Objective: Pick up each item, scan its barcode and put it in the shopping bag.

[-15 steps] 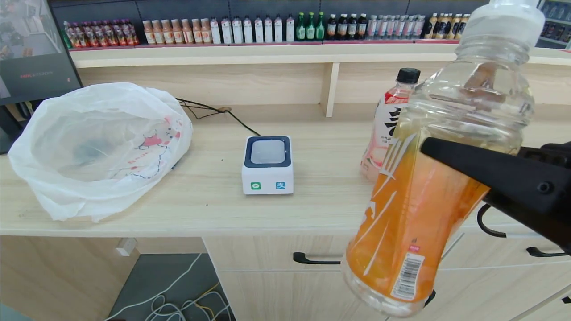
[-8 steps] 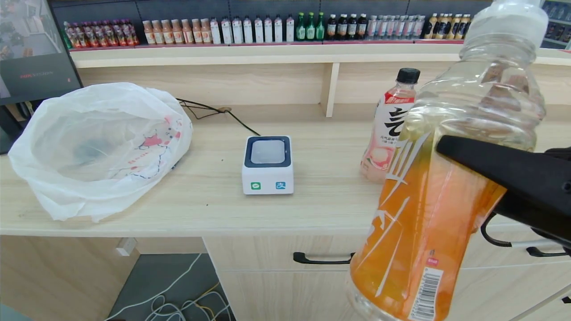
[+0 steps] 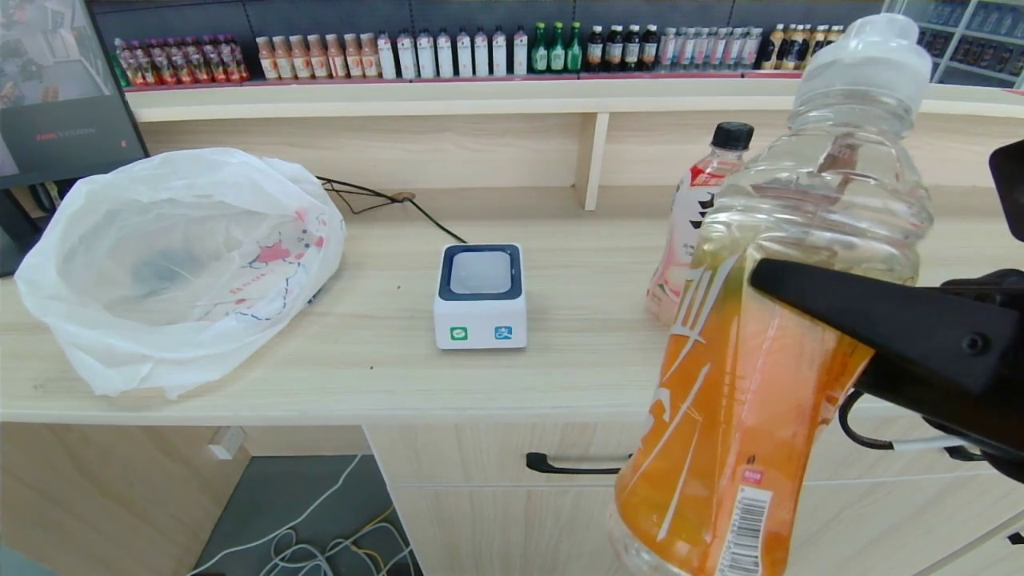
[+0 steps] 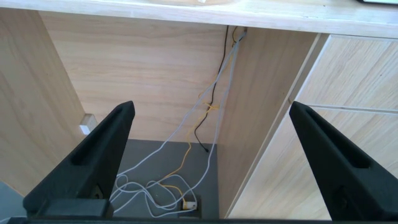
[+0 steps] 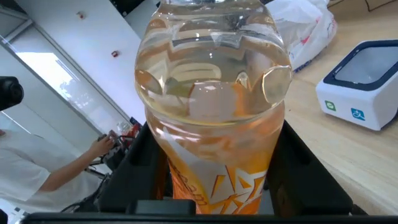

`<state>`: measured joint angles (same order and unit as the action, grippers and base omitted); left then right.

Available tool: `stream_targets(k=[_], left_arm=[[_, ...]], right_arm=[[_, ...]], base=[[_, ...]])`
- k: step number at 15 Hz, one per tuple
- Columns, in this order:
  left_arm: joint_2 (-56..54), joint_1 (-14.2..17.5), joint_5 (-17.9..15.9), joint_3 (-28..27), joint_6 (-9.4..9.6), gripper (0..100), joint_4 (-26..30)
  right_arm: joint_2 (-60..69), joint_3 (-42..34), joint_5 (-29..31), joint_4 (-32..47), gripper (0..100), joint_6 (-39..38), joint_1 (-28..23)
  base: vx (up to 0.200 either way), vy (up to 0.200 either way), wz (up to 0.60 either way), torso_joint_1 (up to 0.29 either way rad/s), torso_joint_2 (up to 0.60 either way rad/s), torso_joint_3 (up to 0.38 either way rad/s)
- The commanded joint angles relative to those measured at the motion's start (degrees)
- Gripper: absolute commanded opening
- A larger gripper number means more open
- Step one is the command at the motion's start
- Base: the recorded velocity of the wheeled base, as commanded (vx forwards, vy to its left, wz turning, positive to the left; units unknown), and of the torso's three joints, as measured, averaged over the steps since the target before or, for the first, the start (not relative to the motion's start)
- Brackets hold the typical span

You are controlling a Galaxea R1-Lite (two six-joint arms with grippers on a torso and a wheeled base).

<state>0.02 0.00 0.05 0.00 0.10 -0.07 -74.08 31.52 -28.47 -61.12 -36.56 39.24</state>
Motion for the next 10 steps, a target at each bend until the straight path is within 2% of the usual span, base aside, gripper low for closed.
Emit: stream_targets(k=[1,10], left_arm=[[0.0,0.0,0.0,0.0,-0.01,100,0.0],[0.0,0.0,0.0,0.0,-0.01,100,0.1]], right_arm=[[-0.5,0.0,0.0,0.0,0,0.0,0.0],[-4.3,3.9,0.1,0.0,0,0.2,1.5]], base=[[0.0,0.0,0.0,0.0,0.0,0.0],[0.0,0.0,0.0,0.0,0.0,0.0]])
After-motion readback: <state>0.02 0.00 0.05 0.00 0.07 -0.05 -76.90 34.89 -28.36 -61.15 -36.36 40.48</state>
